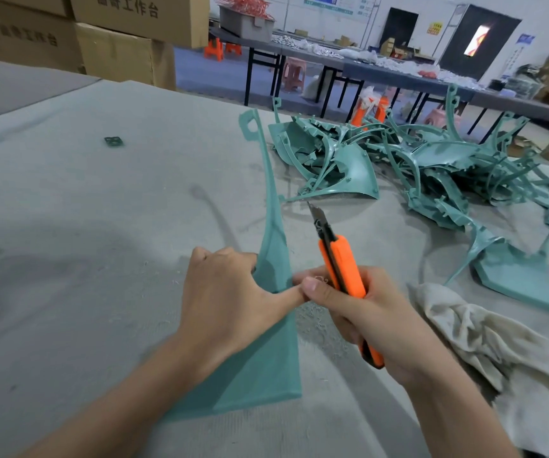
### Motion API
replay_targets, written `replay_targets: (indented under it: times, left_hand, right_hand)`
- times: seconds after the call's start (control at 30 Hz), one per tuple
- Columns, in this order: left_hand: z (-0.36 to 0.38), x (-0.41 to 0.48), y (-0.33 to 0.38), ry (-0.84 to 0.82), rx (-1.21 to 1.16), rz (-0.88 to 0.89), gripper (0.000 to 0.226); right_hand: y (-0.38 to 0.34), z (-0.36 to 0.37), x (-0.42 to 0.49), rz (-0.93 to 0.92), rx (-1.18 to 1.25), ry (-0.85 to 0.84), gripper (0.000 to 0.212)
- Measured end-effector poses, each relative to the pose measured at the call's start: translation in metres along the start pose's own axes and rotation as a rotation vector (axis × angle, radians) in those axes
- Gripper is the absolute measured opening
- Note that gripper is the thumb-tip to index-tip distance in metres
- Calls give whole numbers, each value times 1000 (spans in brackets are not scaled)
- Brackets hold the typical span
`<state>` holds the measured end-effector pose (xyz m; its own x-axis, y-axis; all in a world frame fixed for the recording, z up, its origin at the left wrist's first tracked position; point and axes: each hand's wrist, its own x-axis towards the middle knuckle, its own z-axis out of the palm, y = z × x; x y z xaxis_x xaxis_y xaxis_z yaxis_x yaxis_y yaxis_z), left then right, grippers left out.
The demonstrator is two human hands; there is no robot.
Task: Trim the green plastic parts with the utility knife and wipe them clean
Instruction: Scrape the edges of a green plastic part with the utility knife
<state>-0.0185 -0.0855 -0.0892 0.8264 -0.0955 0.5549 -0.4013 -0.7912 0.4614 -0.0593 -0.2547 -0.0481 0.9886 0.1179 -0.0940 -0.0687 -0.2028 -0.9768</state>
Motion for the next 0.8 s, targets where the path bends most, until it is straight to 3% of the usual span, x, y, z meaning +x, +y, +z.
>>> replay_targets:
  times: [0.4,0.53,0.63,0.7,0.8]
  left_hand:
    - [-2,2,-1,-2,65,-38,78]
    - [-4,2,-2,23,39,-41,78]
    - [-4,1,-3,19,40,-61,76]
    - [-2,1,-4,18,31,-61,74]
    - [-2,1,-4,27,17,-37,72]
  right_hand:
    - [3,-15,2,-53,-5,192,16]
    - [8,-24,6,-59,-88,339,26]
    - [9,-28,7,-81,-121,361,10]
    - [9,-31,6,-85,-148,346,25]
    - [8,-30,6,-95,-125,331,5]
